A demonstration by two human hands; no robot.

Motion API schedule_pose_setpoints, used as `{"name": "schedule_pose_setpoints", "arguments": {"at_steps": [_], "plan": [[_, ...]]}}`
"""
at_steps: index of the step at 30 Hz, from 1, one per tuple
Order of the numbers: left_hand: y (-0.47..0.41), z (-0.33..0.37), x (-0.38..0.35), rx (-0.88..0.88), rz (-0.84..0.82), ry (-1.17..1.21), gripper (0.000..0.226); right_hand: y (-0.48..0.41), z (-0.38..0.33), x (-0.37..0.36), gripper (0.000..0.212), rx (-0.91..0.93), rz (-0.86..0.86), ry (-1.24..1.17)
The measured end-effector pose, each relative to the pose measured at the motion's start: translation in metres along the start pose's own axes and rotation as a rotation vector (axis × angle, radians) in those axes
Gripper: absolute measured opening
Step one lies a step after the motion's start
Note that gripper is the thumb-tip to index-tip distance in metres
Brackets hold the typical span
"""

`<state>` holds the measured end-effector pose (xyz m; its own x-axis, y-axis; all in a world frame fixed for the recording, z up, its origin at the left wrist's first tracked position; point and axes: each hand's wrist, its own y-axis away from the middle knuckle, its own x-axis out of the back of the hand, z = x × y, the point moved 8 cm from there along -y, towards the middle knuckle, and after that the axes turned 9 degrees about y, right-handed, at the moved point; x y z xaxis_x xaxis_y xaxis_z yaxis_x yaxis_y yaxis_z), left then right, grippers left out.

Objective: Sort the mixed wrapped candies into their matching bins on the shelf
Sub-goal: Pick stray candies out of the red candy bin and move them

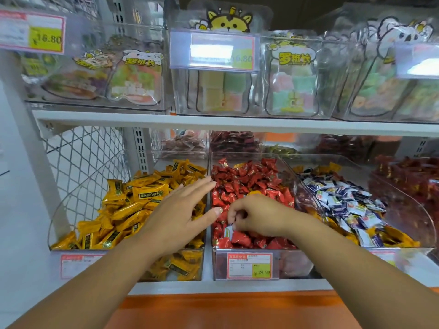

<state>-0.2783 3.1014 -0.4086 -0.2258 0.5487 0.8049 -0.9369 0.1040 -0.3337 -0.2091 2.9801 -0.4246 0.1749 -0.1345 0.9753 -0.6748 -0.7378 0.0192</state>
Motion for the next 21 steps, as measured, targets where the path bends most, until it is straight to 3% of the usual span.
{"name": "schedule_pose_setpoints", "arguments": {"at_steps": [5, 12, 16, 21], "plan": [[0.001, 0.002, 0.001, 0.011, -0.001, -0.006, 0.067, 0.011, 0.02, 0.016, 0.008, -0.065, -0.012, -0.148], [0.001, 0.003, 0.001, 0.018, 0.002, -0.014, 0.065, 0.007, -0.004, -0.017, 0.026, 0.011, -0.139, 0.074], [0.0, 0.001, 0.0, -0.001, 0.012, 0.0, 0.067, 0.005, -0.011, -0.017, 0.015, 0.023, -0.101, 0.085], [0.0, 0.001, 0.0, -0.003, 0.011, -0.009, 0.064, 0.01, 0.004, 0.014, 0.011, -0.054, 0.077, -0.186]]}}
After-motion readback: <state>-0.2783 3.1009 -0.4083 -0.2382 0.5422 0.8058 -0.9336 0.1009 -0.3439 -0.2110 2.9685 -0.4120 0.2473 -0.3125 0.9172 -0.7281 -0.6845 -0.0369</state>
